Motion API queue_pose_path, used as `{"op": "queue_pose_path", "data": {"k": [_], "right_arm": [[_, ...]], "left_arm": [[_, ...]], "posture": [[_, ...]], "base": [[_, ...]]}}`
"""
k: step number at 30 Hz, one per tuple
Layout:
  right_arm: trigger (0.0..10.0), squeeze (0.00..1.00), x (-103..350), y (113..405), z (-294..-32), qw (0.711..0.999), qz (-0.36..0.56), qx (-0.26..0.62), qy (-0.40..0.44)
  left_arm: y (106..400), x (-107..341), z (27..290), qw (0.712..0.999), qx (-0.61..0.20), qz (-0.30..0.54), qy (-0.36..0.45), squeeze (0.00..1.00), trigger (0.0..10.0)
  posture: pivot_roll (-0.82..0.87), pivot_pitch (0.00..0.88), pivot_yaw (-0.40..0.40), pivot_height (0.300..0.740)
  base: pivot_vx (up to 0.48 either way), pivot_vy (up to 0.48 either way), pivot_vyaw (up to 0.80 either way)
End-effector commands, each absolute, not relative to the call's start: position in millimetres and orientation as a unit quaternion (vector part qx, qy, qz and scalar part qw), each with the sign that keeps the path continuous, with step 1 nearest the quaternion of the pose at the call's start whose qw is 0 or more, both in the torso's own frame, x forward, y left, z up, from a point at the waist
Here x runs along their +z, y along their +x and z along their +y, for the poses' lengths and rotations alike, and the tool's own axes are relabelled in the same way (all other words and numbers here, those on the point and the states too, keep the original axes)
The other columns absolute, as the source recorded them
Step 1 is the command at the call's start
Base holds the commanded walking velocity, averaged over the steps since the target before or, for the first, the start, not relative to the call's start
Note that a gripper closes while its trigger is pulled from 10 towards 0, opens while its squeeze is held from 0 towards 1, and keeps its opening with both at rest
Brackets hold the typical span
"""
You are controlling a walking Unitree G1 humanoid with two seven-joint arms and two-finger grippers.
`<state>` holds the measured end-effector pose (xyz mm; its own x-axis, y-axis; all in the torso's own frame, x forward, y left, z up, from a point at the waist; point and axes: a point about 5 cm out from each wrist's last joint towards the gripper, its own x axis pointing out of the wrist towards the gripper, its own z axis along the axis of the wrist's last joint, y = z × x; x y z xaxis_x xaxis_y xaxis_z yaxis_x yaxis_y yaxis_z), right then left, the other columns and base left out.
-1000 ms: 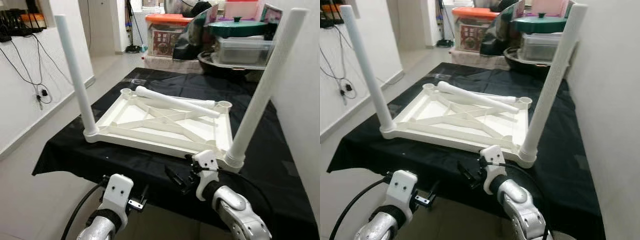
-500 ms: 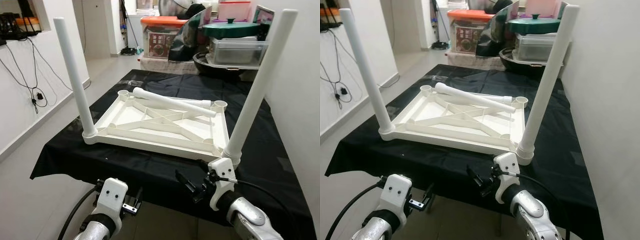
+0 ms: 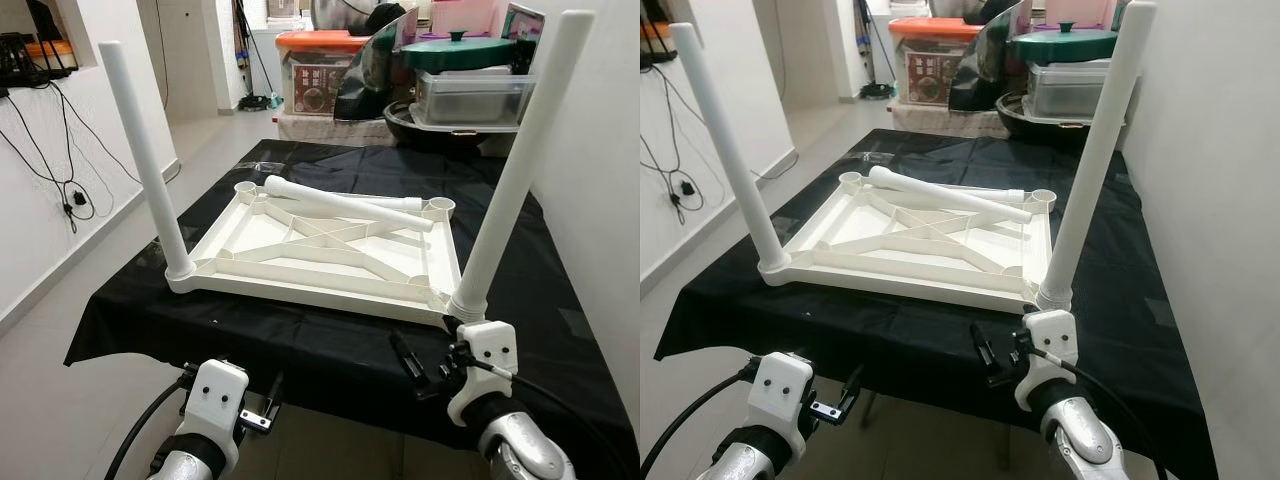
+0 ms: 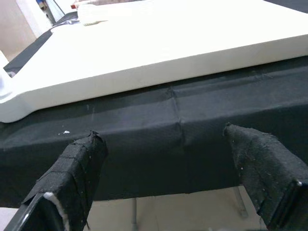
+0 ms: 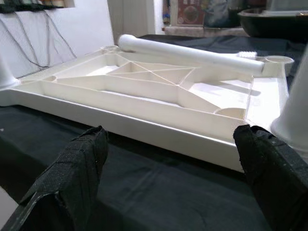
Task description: Building children table
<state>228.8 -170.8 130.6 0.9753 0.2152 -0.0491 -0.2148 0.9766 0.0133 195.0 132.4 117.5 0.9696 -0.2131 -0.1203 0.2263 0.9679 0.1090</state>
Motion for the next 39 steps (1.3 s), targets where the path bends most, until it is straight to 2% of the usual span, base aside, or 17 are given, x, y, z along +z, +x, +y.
{"op": "queue_pose_path", "data": {"k": [1, 4, 6, 15, 24, 28, 35, 39], "right_arm": [[10.0, 0.00, 128.1, 231.3, -172.6, 0.995, 0.030, 0.098, 0.006], [10.0, 0.00, 125.6, 232.6, -179.2, 0.996, 0.035, 0.077, 0.009], [10.0, 0.00, 125.1, 233.5, -194.1, 0.999, 0.038, 0.029, 0.008], [10.0, 0.00, 129.3, 236.1, -196.8, 0.999, 0.036, 0.014, 0.001], [10.0, 0.00, 129.8, 241.0, -201.7, 0.999, 0.034, 0.012, -0.007], [10.0, 0.00, 129.9, 241.9, -211.9, 0.999, 0.035, -0.017, -0.010], [10.0, 0.00, 126.4, 240.1, -211.0, 0.999, 0.044, -0.006, 0.001], [10.0, 0.00, 123.9, 242.3, -217.3, 0.998, 0.047, -0.023, -0.020]], "left_arm": [[194.3, 113.8, 132.1, 0.990, -0.113, 0.060, 0.057, 0.00, 10.0], [194.6, 113.2, 132.1, 0.991, -0.111, 0.061, 0.052, 0.00, 10.0], [193.8, 111.8, 133.5, 0.991, -0.106, 0.065, 0.051, 0.00, 10.0], [192.6, 110.5, 130.3, 0.990, -0.114, 0.069, 0.046, 0.00, 10.0], [193.6, 109.7, 130.8, 0.991, -0.109, 0.074, 0.033, 0.00, 10.0], [192.7, 110.0, 131.4, 0.991, -0.110, 0.076, 0.032, 0.00, 10.0], [191.3, 109.8, 130.5, 0.990, -0.113, 0.079, 0.033, 0.00, 10.0], [190.9, 110.1, 129.7, 0.990, -0.116, 0.079, 0.032, 0.00, 10.0]], "posture": [[0.06, 0.000, -0.027, 0.740], [0.06, 0.000, -0.027, 0.740], [0.06, 0.000, -0.031, 0.740], [0.06, 0.000, -0.038, 0.740], [0.06, 0.000, -0.042, 0.740], [0.07, 0.000, -0.041, 0.740], [0.07, 0.000, -0.042, 0.740], [0.08, 0.000, -0.042, 0.740]], "base": [[0.000, 0.000, 0.00], [0.000, -0.178, 0.00], [0.122, -0.364, 0.00], [0.257, -0.395, 0.00], [0.000, 0.000, 0.00], [0.000, 0.000, 0.00], [0.000, 0.000, 0.00], [0.000, 0.000, 0.00]]}}
